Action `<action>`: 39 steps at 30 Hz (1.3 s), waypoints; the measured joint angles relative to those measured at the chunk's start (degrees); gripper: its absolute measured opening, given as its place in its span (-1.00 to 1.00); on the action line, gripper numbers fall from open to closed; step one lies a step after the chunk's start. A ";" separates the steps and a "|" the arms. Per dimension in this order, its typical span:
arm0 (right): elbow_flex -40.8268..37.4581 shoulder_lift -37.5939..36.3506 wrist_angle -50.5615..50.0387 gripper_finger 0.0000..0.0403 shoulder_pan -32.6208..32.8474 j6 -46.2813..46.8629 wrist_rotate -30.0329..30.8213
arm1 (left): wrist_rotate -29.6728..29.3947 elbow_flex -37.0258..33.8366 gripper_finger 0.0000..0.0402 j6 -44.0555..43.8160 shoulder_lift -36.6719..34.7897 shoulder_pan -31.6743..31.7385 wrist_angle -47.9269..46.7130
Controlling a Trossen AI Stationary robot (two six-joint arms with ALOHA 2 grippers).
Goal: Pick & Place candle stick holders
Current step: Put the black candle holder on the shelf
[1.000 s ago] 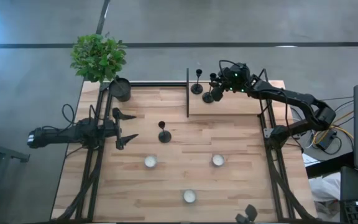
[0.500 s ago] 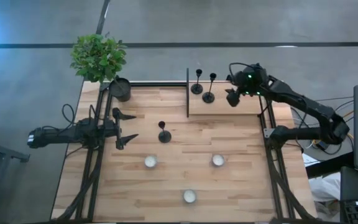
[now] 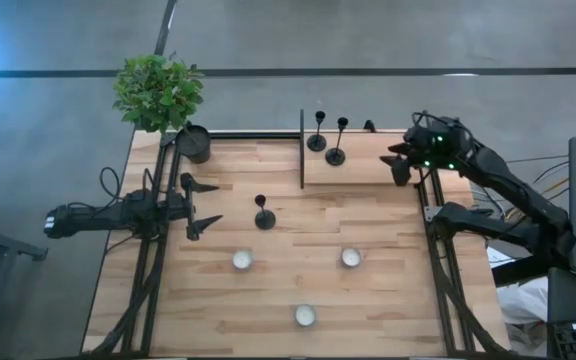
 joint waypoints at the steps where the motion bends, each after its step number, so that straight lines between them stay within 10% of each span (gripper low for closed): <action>1: -0.21 -0.90 0.06 0.00 -0.01 0.53 -0.55 | 0.00 -0.01 0.99 -0.52 0.00 0.00 0.00; 21: -0.97 -3.94 0.01 -0.53 0.00 2.83 -6.49 | -1.05 0.01 0.99 -43.33 0.00 0.00 5.24; 39: -0.99 -3.22 0.87 -0.69 0.00 3.51 -6.45 | -6.61 0.01 0.99 -51.74 0.70 0.09 10.29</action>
